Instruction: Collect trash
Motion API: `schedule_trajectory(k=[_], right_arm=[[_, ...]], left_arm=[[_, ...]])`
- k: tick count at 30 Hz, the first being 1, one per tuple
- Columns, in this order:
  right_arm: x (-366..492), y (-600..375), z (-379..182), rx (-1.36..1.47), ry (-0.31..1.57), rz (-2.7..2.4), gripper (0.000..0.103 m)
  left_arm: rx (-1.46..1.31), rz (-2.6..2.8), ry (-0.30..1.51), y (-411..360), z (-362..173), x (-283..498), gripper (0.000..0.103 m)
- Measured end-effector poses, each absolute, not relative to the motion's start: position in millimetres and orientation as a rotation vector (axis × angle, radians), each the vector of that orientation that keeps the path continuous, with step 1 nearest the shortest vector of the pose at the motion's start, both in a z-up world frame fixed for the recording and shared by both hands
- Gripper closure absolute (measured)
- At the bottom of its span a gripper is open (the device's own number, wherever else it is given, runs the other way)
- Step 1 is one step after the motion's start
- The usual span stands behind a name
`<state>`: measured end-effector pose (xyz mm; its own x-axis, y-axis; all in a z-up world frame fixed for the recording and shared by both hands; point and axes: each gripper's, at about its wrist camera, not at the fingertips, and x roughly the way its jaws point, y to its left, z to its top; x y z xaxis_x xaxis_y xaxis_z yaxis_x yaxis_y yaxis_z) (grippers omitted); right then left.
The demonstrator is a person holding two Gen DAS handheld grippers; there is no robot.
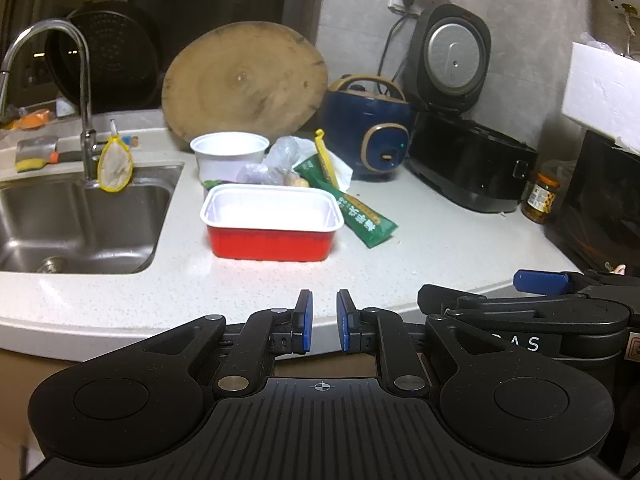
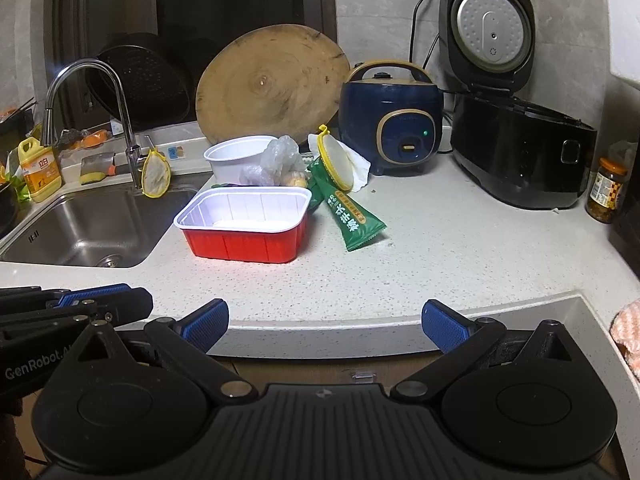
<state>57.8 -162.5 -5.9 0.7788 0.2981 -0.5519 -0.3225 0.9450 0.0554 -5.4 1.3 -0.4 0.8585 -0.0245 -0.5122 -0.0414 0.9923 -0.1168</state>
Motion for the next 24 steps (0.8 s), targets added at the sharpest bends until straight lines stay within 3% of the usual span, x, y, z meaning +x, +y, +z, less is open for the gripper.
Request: schedule_trajectory(k=[24], right_arm=[[61.7,-160.4,-5.5,-0.032,0.604,0.339,0.000]], left_arm=[[-0.132,0.003,0.558,1.9,-1.0,-2.8,0.086]])
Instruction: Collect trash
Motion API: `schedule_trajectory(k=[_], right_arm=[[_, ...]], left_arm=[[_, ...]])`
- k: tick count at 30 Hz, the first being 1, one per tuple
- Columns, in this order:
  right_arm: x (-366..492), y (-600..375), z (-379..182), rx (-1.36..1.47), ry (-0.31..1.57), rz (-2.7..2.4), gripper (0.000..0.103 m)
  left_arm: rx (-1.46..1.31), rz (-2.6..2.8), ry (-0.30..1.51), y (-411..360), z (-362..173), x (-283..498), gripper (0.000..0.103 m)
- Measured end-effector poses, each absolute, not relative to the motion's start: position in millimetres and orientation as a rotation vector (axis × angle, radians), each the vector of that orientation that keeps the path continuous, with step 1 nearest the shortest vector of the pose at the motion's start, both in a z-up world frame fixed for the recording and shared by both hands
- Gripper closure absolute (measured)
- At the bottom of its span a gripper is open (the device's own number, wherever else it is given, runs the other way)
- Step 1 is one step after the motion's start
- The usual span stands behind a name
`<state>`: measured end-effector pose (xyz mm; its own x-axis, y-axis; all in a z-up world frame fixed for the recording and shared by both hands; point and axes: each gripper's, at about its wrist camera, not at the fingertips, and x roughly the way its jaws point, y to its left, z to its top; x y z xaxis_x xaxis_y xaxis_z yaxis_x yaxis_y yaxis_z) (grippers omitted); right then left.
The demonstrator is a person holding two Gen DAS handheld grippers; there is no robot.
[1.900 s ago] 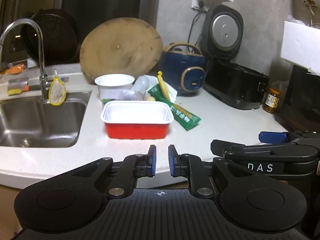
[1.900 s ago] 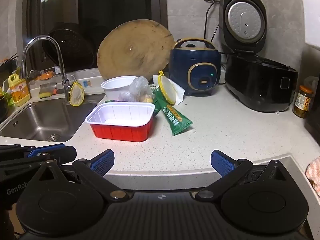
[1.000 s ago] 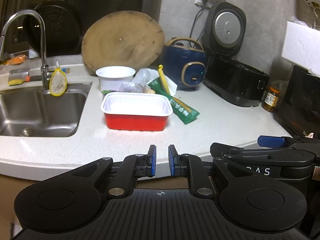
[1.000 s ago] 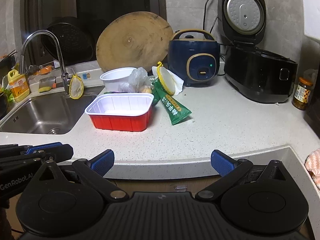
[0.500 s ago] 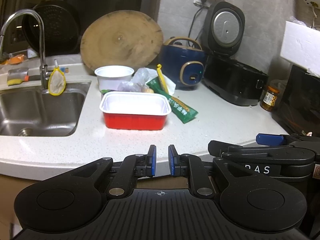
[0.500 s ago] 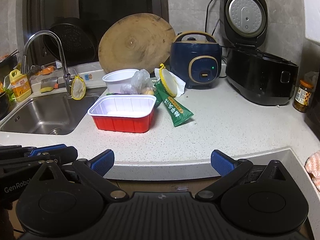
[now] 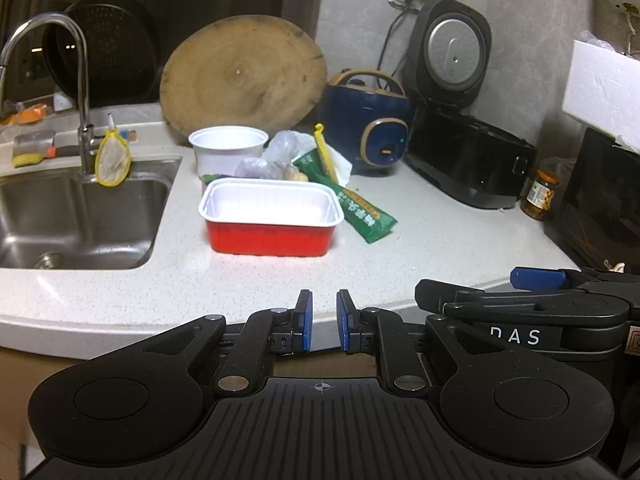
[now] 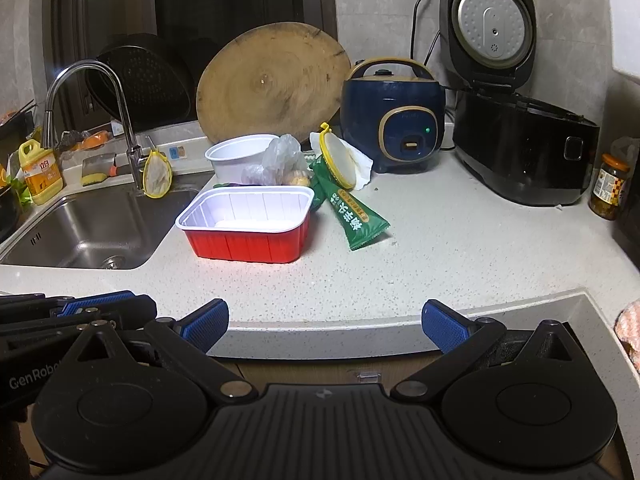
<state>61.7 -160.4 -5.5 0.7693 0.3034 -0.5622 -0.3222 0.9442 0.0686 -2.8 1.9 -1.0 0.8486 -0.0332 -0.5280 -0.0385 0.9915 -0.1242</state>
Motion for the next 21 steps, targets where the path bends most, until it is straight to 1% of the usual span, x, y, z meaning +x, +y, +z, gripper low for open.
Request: schedule_trajectory(k=[21], right_arm=[[72.6,-159.5,-10.4,-0.023,0.629,0.337,0.000]], left_arm=[[-0.146,0.001,0.582,3.0,-5.8,11.1,0.086]])
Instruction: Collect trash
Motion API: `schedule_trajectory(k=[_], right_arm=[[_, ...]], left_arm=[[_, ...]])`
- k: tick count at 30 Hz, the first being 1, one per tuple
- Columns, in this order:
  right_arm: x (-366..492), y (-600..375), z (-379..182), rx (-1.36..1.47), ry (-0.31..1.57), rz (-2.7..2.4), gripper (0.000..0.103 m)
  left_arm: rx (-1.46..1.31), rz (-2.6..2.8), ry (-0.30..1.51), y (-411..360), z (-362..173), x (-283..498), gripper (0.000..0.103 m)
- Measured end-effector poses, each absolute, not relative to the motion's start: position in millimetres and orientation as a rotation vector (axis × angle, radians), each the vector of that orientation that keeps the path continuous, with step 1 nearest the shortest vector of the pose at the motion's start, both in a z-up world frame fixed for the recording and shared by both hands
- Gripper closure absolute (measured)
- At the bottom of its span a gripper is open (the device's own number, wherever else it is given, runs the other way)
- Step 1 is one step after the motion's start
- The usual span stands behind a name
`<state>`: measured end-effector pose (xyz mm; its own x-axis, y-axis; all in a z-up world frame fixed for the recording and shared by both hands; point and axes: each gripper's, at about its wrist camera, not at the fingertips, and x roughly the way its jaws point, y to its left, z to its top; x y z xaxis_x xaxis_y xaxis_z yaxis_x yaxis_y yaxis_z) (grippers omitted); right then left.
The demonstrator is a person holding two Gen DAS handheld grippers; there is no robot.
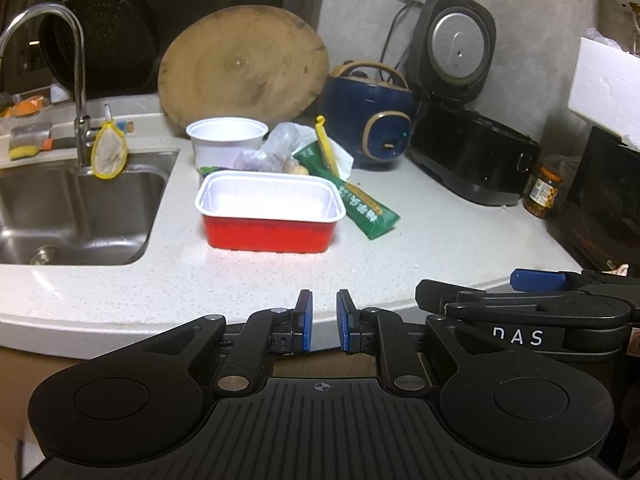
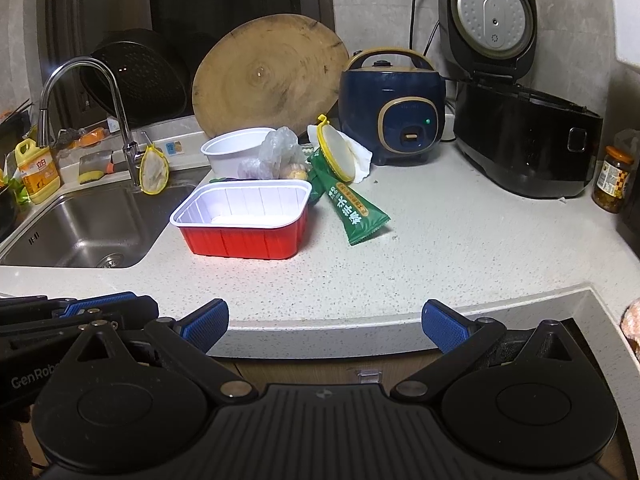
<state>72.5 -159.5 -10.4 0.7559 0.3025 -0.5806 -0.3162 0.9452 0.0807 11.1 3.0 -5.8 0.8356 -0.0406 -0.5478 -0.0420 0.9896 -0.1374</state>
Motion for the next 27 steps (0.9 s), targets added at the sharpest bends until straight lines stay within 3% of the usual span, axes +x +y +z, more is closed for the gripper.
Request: schedule_trajectory(k=[19,27], right_arm=[[109.2,-177.6,-24.9,0.015,0.652,0.328,0.000],[152.0,-186.2,-38.7,0.006,0.684,0.321,0.000]], left_arm=[[-0.178,-0.023,0.676,-1.5,-25.1,62.4,0.087],[-0.379,0.060,0.707,34.3,-29.2,114.2,0.086]])
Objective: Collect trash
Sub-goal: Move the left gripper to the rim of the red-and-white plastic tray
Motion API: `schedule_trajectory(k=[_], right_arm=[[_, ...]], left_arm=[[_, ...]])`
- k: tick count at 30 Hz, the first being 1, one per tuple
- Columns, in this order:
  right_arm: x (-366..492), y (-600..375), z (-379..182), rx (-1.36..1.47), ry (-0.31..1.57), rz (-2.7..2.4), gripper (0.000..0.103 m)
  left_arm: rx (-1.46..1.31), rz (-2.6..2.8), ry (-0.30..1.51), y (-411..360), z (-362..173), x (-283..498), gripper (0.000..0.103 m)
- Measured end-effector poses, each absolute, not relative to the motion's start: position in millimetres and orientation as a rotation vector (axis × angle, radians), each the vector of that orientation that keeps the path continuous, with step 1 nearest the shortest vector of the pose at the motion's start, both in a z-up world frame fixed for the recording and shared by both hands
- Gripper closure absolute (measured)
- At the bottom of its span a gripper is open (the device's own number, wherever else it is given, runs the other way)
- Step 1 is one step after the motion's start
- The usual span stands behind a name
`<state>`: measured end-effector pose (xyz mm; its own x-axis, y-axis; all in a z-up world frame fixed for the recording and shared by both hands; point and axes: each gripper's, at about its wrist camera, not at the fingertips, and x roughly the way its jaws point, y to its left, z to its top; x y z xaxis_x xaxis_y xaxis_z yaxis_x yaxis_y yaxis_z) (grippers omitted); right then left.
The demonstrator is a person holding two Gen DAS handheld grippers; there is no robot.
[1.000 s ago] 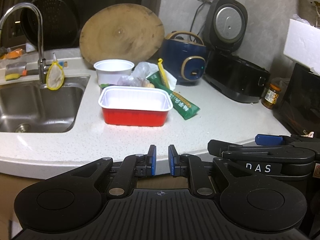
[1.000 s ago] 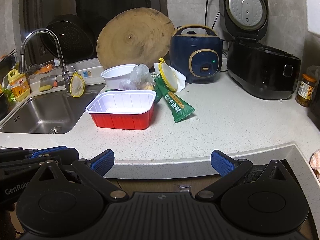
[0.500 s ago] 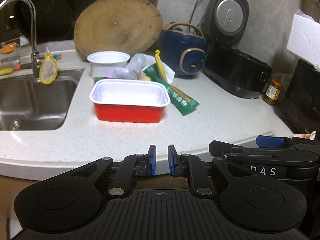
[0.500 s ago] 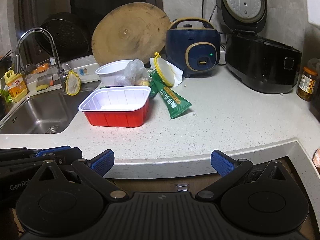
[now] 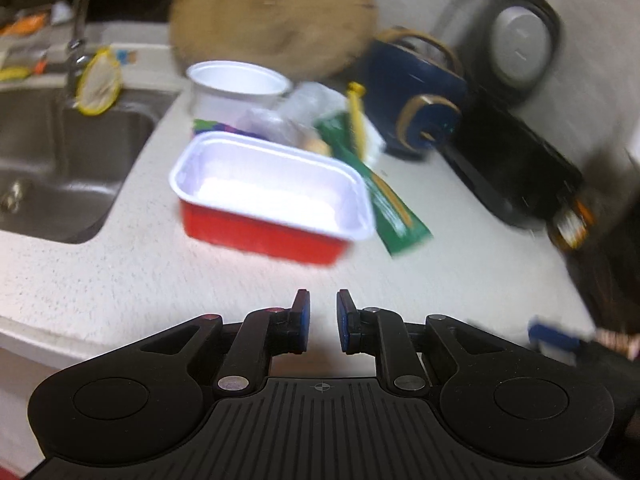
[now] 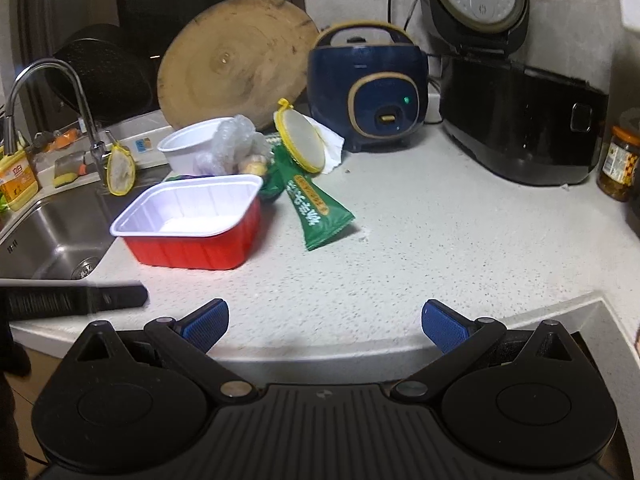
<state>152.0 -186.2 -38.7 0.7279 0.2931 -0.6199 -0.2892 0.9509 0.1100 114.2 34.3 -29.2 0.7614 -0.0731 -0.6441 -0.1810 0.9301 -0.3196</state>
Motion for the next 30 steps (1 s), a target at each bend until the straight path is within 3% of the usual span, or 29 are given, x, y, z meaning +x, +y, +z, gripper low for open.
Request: schedule_trajectory(k=[8,16,19,26,30], right_arm=[[214.0,-194.9,-46.0,0.019,0.697,0.332,0.000],[252.2,-192.6,-46.9,0.021,0.680,0.353,0.000],[260.3,-187.6,-50.8,0.013,0.692,0.361,0.000],[276.5,-160.7,-40.7,0.020,0.672,0.465,0.000],[296.4,-135.4,-30.7,0.019,0.633,0.555,0.004]], left_arm=[[-0.683,0.127,0.658,78.4,-34.1,151.8,0.086],[-0.637,0.262,0.719,84.6,-37.6,166.8,0.085],[-0.584,0.281,0.722,88.0,-36.4,165.4,0.076],[-0.509,0.408,0.708,111.0,-33.2,155.3,0.076],[-0.609,0.356,0.689,125.4,-31.0,147.0,0.077]])
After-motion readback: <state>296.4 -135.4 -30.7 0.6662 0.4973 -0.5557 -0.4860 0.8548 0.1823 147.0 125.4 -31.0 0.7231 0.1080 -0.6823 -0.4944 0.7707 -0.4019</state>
